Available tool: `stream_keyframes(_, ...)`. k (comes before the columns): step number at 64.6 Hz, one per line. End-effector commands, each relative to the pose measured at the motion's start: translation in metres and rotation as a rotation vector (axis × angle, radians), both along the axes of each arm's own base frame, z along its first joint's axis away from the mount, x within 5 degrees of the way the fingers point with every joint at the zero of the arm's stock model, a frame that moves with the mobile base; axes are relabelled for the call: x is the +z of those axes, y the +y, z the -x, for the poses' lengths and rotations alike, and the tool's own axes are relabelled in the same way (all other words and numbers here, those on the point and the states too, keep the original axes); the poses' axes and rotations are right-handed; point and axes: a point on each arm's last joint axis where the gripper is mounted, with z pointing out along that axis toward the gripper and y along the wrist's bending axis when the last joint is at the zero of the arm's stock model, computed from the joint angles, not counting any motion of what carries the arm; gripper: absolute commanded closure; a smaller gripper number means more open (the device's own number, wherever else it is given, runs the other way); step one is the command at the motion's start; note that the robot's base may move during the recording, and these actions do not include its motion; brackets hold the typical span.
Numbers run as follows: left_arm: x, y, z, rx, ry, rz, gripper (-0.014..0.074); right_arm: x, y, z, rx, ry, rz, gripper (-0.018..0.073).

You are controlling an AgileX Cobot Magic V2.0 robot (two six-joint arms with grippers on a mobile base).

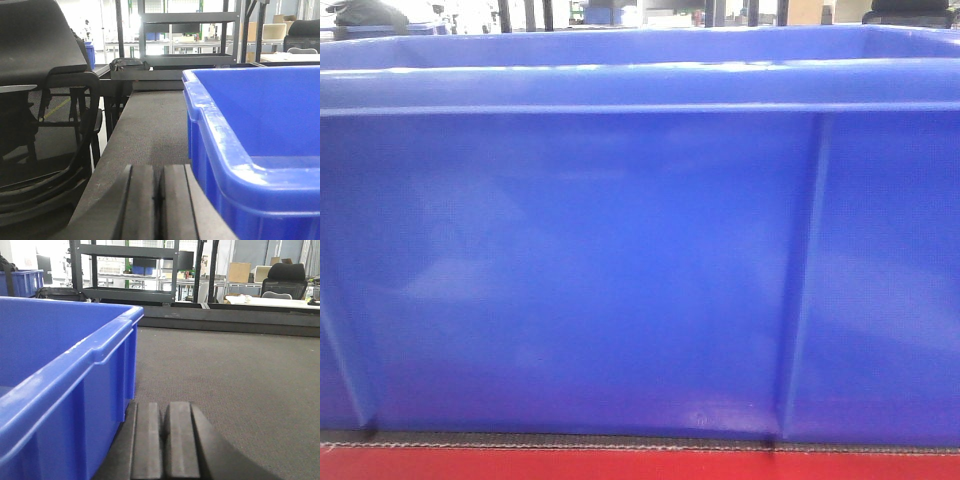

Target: Move blue bin to conveyor side

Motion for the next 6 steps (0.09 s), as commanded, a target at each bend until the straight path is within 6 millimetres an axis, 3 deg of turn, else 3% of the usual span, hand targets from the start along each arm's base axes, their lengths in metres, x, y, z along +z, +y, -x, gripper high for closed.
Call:
stream_keyframes(1,0.0028,-0.0002,0.0009,-0.005,-0.028,0.007,0.0593,0.0011,0.0000,0.0003,0.001,-0.014,0.007,0.0648)
stream_keyframes(6,0.0028,-0.0002,0.0009,-0.005,-0.028,0.007,0.0593,0.0011,0.0000,0.0003,0.001,-0.014,0.007,0.0648)
